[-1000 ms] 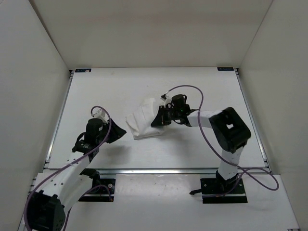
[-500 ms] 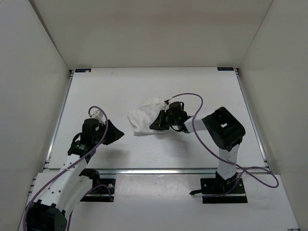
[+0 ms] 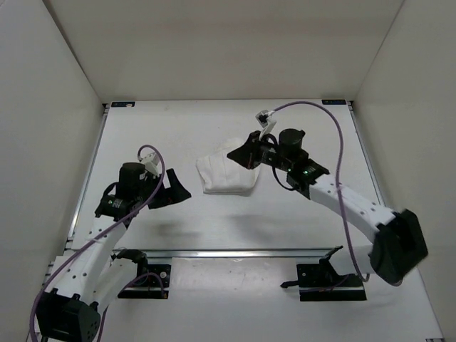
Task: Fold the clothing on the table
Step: Fold the skirt
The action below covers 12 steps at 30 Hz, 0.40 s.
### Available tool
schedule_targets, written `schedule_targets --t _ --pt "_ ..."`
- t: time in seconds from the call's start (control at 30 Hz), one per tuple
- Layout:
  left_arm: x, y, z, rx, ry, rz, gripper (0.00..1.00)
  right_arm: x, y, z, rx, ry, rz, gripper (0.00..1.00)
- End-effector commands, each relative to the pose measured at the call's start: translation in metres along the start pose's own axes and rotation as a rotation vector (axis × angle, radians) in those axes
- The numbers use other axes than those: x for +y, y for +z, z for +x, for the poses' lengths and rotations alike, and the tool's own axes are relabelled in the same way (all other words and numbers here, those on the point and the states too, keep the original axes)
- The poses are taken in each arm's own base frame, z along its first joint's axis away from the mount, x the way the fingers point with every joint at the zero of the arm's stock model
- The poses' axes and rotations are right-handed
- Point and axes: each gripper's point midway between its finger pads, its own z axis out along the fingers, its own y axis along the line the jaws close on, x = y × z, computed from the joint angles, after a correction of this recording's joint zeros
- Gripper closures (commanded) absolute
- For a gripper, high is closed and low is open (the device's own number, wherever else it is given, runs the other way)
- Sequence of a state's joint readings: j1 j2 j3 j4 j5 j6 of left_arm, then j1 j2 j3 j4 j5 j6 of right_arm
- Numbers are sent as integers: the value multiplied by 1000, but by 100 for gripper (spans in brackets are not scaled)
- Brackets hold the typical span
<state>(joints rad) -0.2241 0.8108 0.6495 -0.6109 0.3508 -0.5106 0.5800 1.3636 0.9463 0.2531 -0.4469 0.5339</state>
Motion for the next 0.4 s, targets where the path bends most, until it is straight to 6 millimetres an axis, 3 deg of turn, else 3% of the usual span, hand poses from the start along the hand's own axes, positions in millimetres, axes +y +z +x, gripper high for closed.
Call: schedule_targets --t 0.0,0.03,0.07,0.17,0.23,0.33,0.37 --pt "1 -20 -16 47 149 -84 1 -30 -53 3 51 -195 260 100" --pt "4 -25 -24 55 187 -138 2 -49 -76 15 97 -130 307 95" --pt "5 -31 -30 61 214 -170 1 -75 -100 32 157 -77 392 97" --pt "24 -39 -42 35 257 -277 2 -114 -166 53 269 -120 686 100" --pt "30 -36 -36 69 261 -273 2 -123 -201 55 318 -193 816 100" --pt "38 -28 -25 115 297 -311 1 -136 -229 84 407 -177 872 99" --pt "46 -29 -25 111 294 -351 1 -142 -236 97 447 -146 884 90"
